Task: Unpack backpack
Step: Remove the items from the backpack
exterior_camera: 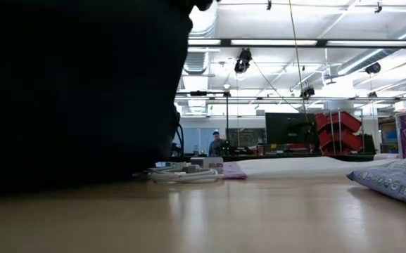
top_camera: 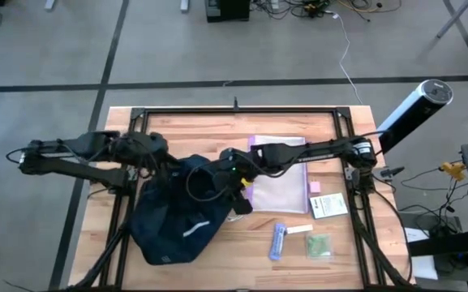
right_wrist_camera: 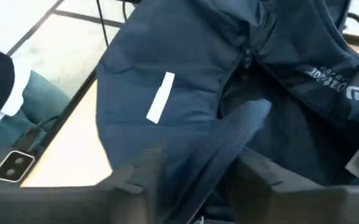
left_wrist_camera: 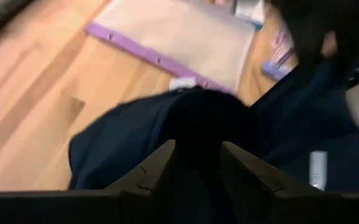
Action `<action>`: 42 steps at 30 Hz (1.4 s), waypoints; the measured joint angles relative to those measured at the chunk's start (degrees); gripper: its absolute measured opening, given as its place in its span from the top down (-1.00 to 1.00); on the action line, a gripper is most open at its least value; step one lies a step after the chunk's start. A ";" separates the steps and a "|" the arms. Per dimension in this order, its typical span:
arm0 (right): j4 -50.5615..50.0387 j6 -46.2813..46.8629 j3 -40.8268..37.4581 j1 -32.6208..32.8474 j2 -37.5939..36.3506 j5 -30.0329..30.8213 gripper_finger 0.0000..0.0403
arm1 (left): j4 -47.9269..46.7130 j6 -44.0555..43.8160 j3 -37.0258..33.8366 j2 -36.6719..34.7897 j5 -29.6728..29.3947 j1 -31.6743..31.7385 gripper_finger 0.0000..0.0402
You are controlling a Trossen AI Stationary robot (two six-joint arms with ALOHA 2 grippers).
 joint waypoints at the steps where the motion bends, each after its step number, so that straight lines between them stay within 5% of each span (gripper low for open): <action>1: -0.24 -0.18 0.76 -0.14 -0.51 0.12 0.07 | -0.09 -0.28 -0.20 0.66 0.00 -0.02 0.42; 6: -0.16 -2.27 4.31 -1.36 -1.43 4.79 -0.24 | -1.03 -0.40 1.30 3.06 -0.35 -0.54 0.42; 11: 3.81 -5.19 6.47 -1.94 -1.33 27.11 -0.36 | -15.92 -3.93 10.28 5.45 -1.15 -4.40 0.42; 14: 5.48 -6.35 6.32 -2.80 -0.35 28.62 -0.34 | -23.10 -6.98 15.87 6.57 -5.56 -8.51 0.42; 20: 4.92 -6.53 5.63 -3.93 4.66 27.07 -0.06 | -22.83 -14.67 19.66 9.10 -8.36 -18.32 0.42; 24: 6.02 -7.02 5.73 -3.61 7.55 20.50 0.21 | -24.78 -19.93 19.53 12.56 -8.42 -25.03 0.42; 32: 7.25 -7.32 6.09 -3.81 12.81 16.86 0.81 | -33.20 -35.32 17.05 19.44 -4.74 -33.05 0.42; 37: 6.32 -5.82 6.74 -3.81 15.69 17.96 0.94 | -39.32 -48.42 12.29 19.43 -1.69 -36.45 0.42; 42: -3.79 -5.41 6.93 -3.98 14.69 30.01 0.98 | -39.14 -54.14 5.29 15.53 -2.72 -37.31 0.42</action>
